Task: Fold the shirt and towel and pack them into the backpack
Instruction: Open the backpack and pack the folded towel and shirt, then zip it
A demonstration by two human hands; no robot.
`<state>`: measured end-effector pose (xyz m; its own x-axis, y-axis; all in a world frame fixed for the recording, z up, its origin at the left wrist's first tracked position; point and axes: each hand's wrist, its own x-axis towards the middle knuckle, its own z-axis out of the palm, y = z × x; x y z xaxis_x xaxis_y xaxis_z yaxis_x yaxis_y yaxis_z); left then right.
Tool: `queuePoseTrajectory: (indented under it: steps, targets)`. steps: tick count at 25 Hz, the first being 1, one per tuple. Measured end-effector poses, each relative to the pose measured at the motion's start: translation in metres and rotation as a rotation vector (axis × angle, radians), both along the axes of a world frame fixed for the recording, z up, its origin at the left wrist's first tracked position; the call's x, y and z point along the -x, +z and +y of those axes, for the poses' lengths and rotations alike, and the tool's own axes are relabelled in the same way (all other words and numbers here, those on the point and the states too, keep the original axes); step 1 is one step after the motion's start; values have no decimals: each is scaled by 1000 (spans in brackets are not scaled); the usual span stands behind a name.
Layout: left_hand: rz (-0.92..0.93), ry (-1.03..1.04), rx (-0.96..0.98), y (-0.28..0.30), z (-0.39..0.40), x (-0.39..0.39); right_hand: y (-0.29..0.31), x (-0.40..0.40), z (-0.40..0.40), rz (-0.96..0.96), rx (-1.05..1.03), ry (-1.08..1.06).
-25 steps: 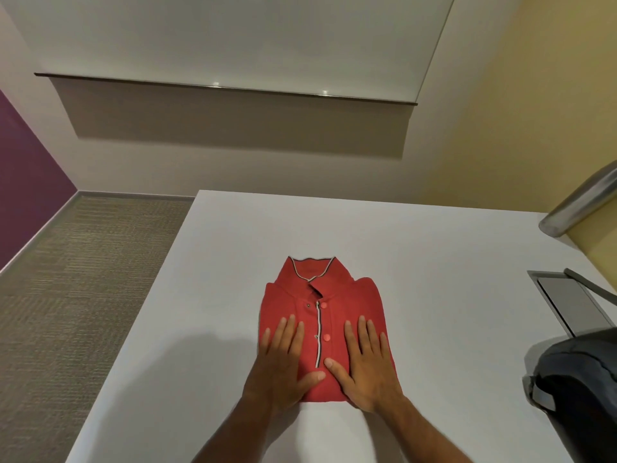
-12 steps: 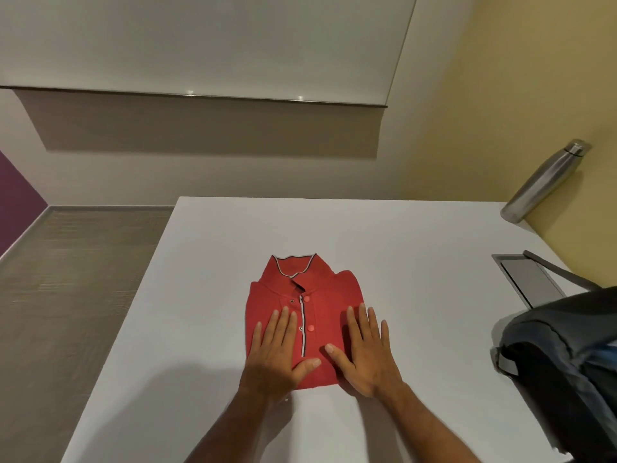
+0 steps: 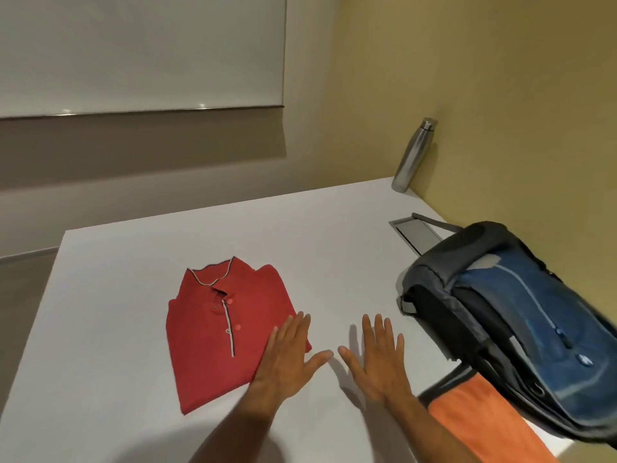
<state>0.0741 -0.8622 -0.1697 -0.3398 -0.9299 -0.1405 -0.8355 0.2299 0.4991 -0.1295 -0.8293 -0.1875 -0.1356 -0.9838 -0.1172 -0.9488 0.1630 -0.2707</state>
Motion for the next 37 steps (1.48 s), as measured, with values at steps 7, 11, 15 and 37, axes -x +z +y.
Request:
queuePoseTrajectory:
  steps: [7,11,15,37]
  targets:
    - [248,-97,-368,7,24,123,7,93,73,-81,151,-471]
    - [219,-143,-449,-4,44,178,13,129,108,-74,241,-844]
    - [149,-188,-465,-17,57,211,13,161,136,-192,77,-1255]
    - [156,-103,-526,-34,60,247,18,175,147,-810,250,-1486]
